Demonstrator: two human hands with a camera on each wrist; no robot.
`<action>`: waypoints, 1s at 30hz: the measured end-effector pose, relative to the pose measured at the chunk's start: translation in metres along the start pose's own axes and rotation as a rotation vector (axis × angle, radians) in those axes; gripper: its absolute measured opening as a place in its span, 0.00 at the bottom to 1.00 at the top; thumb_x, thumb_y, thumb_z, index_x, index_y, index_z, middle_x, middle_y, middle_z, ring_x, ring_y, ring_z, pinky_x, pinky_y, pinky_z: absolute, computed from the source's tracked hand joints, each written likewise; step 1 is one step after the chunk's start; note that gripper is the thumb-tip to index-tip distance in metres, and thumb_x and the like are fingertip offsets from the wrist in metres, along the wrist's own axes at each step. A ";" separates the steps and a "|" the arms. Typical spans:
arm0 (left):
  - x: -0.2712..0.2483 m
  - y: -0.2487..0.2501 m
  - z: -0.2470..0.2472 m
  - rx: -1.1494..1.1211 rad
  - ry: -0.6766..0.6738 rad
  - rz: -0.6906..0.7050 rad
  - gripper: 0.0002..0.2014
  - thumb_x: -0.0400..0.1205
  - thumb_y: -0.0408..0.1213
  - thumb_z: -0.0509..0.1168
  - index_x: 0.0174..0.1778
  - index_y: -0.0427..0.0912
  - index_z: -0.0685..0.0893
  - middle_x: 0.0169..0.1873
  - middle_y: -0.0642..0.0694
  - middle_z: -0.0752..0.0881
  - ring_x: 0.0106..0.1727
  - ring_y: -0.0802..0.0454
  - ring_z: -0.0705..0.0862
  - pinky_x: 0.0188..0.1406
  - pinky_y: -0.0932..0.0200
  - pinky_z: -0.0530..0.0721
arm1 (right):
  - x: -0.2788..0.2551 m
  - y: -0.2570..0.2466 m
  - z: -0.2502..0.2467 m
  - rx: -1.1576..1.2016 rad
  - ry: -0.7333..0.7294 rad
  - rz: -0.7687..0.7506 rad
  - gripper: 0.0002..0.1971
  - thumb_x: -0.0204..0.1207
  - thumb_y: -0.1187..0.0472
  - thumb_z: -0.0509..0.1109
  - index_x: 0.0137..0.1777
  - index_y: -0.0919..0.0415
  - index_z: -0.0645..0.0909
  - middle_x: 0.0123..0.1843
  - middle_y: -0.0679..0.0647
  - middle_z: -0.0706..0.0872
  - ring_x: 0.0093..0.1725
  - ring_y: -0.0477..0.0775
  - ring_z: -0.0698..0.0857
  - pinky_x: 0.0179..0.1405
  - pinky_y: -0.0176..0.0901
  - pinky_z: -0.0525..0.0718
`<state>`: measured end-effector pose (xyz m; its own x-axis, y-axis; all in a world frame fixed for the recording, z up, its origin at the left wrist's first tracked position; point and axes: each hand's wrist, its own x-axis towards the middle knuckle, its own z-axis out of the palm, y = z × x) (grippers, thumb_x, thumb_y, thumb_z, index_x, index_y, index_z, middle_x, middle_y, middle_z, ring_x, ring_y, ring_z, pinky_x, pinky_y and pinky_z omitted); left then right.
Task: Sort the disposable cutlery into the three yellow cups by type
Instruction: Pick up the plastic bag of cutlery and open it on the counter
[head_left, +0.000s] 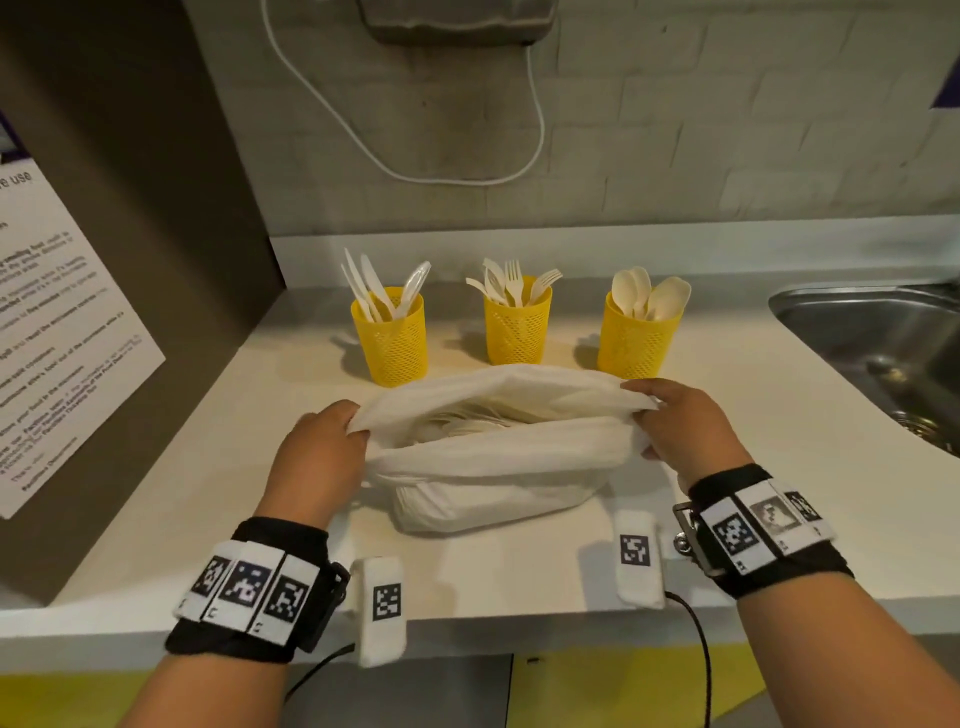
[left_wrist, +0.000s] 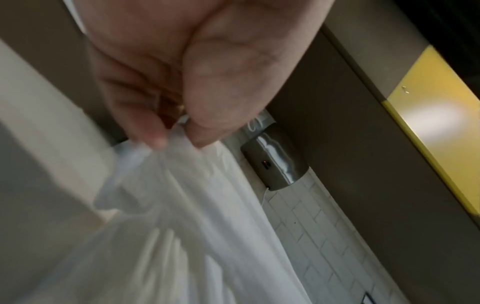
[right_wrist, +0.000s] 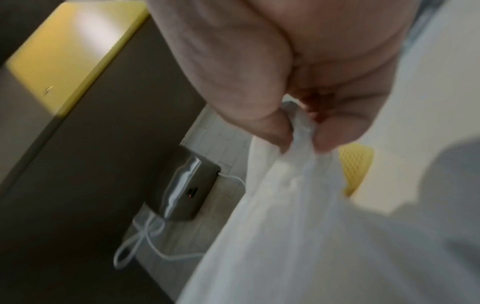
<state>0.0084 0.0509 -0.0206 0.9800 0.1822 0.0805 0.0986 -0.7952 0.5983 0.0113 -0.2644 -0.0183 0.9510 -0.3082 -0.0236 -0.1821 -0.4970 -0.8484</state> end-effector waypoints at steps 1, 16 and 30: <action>0.000 0.002 0.002 -0.182 0.023 -0.045 0.06 0.81 0.32 0.58 0.53 0.42 0.76 0.47 0.38 0.82 0.44 0.40 0.83 0.44 0.48 0.84 | -0.002 -0.002 0.002 0.285 -0.023 0.091 0.18 0.75 0.77 0.59 0.55 0.58 0.83 0.58 0.64 0.84 0.51 0.65 0.84 0.52 0.57 0.86; -0.004 0.010 0.020 -1.506 -0.502 -0.608 0.20 0.82 0.48 0.60 0.58 0.37 0.85 0.52 0.30 0.88 0.48 0.32 0.89 0.45 0.37 0.87 | -0.005 -0.004 0.020 0.660 -0.263 0.508 0.22 0.82 0.59 0.62 0.75 0.64 0.70 0.73 0.61 0.78 0.62 0.60 0.81 0.52 0.32 0.71; 0.011 -0.002 0.007 -0.557 0.015 -0.229 0.04 0.83 0.35 0.58 0.49 0.41 0.77 0.39 0.39 0.81 0.30 0.46 0.76 0.32 0.55 0.78 | 0.004 -0.007 0.008 -0.398 -0.060 -0.101 0.15 0.75 0.67 0.63 0.60 0.61 0.84 0.59 0.62 0.87 0.58 0.64 0.82 0.49 0.44 0.75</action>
<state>0.0201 0.0501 -0.0265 0.9415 0.3246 -0.0904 0.1971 -0.3129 0.9291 0.0187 -0.2562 -0.0166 0.9799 -0.1994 0.0085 -0.1579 -0.8007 -0.5779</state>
